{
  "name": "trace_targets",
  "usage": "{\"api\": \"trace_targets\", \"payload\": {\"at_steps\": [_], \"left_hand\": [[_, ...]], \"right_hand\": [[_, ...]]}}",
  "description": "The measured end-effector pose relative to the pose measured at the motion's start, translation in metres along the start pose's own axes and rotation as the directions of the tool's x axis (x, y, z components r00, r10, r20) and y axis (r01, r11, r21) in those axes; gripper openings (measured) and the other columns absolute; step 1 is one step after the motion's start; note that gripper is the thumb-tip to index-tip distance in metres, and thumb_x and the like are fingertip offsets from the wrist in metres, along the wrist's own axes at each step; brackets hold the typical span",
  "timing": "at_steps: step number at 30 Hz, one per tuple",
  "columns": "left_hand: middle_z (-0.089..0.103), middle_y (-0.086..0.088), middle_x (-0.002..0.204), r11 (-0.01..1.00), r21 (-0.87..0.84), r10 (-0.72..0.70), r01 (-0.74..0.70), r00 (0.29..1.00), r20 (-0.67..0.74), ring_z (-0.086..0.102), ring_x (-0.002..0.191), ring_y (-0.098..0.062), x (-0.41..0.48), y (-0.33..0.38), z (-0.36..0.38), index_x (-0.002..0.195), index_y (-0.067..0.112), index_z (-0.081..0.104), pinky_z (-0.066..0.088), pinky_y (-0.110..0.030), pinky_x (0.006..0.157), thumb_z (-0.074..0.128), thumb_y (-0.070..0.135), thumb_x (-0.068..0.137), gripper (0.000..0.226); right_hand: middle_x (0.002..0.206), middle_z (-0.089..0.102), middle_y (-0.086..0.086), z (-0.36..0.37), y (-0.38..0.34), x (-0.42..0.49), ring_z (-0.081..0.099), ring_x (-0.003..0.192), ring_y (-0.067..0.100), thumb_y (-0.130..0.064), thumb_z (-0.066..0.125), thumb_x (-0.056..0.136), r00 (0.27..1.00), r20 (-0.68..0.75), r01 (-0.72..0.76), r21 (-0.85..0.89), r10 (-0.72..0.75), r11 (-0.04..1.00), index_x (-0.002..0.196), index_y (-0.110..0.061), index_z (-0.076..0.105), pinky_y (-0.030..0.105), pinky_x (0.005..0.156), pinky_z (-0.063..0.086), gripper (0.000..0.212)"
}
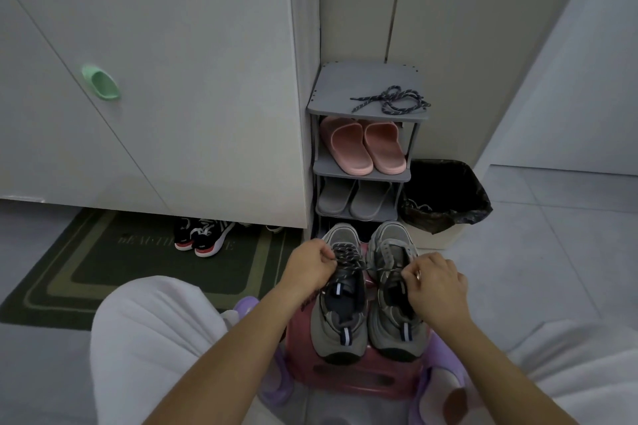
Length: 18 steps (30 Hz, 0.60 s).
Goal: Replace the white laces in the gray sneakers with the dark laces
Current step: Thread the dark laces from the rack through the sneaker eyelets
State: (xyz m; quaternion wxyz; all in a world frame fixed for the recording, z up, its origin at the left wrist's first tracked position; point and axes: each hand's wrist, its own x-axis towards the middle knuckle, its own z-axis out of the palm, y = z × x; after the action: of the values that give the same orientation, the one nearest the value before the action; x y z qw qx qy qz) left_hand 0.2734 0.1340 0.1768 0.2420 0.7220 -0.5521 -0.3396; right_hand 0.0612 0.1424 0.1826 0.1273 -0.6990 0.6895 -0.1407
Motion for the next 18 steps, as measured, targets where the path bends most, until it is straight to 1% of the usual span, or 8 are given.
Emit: {"api": "trace_targets", "payload": {"at_steps": [2,3,5,8,10,12,15,18], "left_hand": [[0.060,0.005,0.085,0.998,0.060,0.009,-0.009,1.000,-0.005,0.061,0.084,-0.014,0.002,0.006,-0.004,0.085,0.018,0.060,0.048,-0.023,0.077,0.060,0.010,0.084,0.008],[0.060,0.005,0.086,0.996,0.086,0.006,-0.006,1.000,0.000,0.061,0.085,-0.015,0.002,0.008,-0.006,0.081,0.020,0.058,0.047,-0.024,0.078,0.059,0.009,0.083,0.011],[0.059,0.006,0.085,0.993,0.119,-0.017,0.014,1.000,0.024,0.059,0.082,-0.014,0.003,0.006,-0.008,0.077,0.023,0.054,0.046,-0.023,0.075,0.060,0.009,0.082,0.016],[0.055,0.007,0.082,0.989,0.138,-0.051,0.044,0.998,0.047,0.054,0.080,-0.012,0.004,0.000,-0.011,0.078,0.022,0.052,0.041,-0.022,0.072,0.063,0.011,0.081,0.016],[0.057,0.005,0.084,0.983,0.178,-0.055,0.039,0.995,0.085,0.055,0.081,-0.013,0.008,0.003,-0.013,0.084,0.019,0.053,0.043,-0.025,0.073,0.064,0.013,0.082,0.012],[0.059,0.002,0.090,0.978,0.206,-0.055,0.031,0.992,0.113,0.055,0.083,-0.014,0.015,0.013,-0.015,0.092,0.016,0.056,0.044,-0.027,0.076,0.063,0.020,0.085,0.011],[0.061,-0.001,0.104,0.983,0.183,0.001,-0.018,0.996,0.092,0.057,0.096,-0.017,0.033,0.042,-0.020,0.108,0.013,0.058,0.044,-0.028,0.084,0.059,0.027,0.089,0.023],[0.063,-0.005,0.110,0.987,0.132,0.084,-0.087,0.996,0.032,0.060,0.100,-0.021,0.061,0.086,-0.033,0.109,0.011,0.059,0.044,-0.028,0.084,0.059,0.025,0.090,0.024]], "right_hand": [[0.107,0.054,-0.001,0.002,-0.001,-0.004,0.047,0.107,0.022,-0.029,0.053,0.091,0.999,0.048,0.026,0.005,-0.027,1.000,0.086,-0.023,0.057,0.034,0.088,0.033,0.008],[0.106,0.054,-0.003,0.003,-0.002,-0.007,0.047,0.106,0.021,-0.030,0.053,0.091,0.995,0.078,0.053,0.016,-0.055,0.998,0.084,-0.026,0.057,0.032,0.086,0.032,0.009],[0.104,0.054,-0.007,0.004,-0.001,-0.010,0.048,0.105,0.018,-0.032,0.055,0.089,0.984,0.133,0.114,0.053,-0.120,0.992,0.084,-0.027,0.062,0.029,0.082,0.030,0.010],[0.105,0.054,-0.009,0.000,0.001,-0.005,0.047,0.106,0.015,-0.035,0.059,0.087,0.963,0.222,0.138,0.071,-0.151,0.988,0.095,-0.028,0.067,0.029,0.086,0.035,0.013],[0.103,0.059,-0.005,-0.005,0.003,0.005,0.053,0.103,0.017,-0.031,0.060,0.086,0.971,0.201,0.106,0.126,-0.130,0.986,0.096,-0.026,0.068,0.030,0.085,0.040,0.013],[0.098,0.061,-0.002,-0.016,0.003,0.019,0.058,0.095,0.018,-0.026,0.060,0.087,0.985,0.160,0.035,0.209,-0.069,0.977,0.095,-0.021,0.068,0.029,0.080,0.044,0.013],[0.096,0.061,-0.002,-0.035,-0.002,0.047,0.054,0.085,0.013,-0.025,0.059,0.089,0.988,0.151,-0.006,0.252,-0.034,0.968,0.101,-0.016,0.067,0.025,0.075,0.041,0.017],[0.101,0.067,0.003,-0.059,-0.011,0.086,0.061,0.092,0.020,-0.024,0.060,0.088,0.992,0.121,-0.011,0.272,-0.023,0.962,0.101,-0.015,0.067,0.029,0.079,0.046,0.017]]}}
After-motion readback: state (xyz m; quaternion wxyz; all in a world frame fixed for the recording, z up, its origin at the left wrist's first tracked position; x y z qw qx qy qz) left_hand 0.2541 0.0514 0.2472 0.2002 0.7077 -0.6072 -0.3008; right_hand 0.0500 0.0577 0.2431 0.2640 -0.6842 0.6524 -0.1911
